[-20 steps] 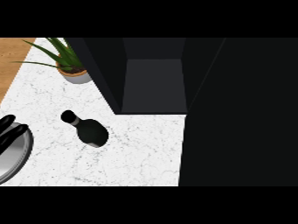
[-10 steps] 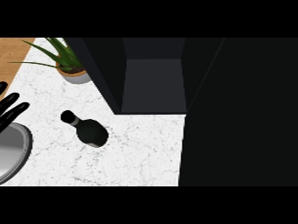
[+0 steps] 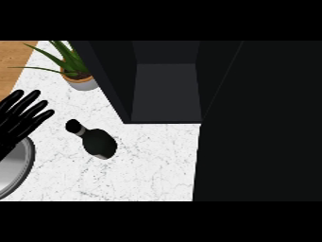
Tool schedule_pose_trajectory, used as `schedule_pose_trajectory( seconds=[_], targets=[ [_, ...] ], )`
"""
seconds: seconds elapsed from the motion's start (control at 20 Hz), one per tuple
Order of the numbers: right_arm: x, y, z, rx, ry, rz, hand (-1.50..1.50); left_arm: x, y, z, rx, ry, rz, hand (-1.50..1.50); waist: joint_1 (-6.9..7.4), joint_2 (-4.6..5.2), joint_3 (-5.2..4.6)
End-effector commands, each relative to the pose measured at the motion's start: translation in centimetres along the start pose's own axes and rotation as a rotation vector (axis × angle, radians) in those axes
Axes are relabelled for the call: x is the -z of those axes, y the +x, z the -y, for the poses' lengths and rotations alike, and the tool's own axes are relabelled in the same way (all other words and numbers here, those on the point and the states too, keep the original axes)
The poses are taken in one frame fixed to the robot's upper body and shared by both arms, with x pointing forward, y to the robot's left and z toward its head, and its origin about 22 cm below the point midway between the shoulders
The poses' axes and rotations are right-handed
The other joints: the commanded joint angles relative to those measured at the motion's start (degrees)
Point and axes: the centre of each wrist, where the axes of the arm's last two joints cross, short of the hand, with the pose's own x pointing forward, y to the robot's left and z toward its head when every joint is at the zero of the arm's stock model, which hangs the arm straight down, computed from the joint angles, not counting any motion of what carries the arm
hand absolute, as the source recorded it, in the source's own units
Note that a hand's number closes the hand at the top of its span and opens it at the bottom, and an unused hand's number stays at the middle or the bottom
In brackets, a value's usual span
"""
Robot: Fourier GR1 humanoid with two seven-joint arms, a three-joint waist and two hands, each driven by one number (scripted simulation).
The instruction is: Pick up the wine, place it into the cabinet and close the cabinet
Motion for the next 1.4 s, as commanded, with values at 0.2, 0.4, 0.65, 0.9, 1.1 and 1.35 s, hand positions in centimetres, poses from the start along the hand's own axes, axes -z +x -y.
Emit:
schedule_pose_trajectory(
  seconds=[0.2,0.4,0.65,0.9,1.1,1.35],
  targets=[
    [-2.5,2.3,-1.2,0.05,0.025,0.045,-1.5,1.7,-5.4,-2.5,-0.013,-0.017,-0.046,-1.5,-0.48,0.04,-0.03],
    [-2.0,2.4,-0.2,0.042,0.046,0.042,-1.5,2.2,-5.4,-4.8,-0.014,0.036,-0.038,-1.5,-0.49,0.09,-0.01],
    [-2.6,3.0,-0.7,0.069,0.033,0.054,-1.5,2.5,-8.4,-5.2,0.032,0.068,-0.026,-1.5,-0.94,0.11,-0.04],
    [-2.5,2.7,-0.6,0.046,0.041,0.044,-1.5,1.5,-9.2,-5.6,0.026,0.081,-0.033,-1.5,-0.06,-0.01,0.0],
    [-1.6,2.6,-1.4,0.046,0.031,0.064,-1.5,3.0,-11.1,-6.6,0.018,0.065,-0.047,-1.5,-0.23,0.1,-0.05],
    [-2.5,2.6,-0.2,0.036,0.032,0.053,-1.5,2.4,-13.1,-5.9,0.027,0.041,-0.061,-1.5,-0.26,0.04,-0.01]
  ],
)
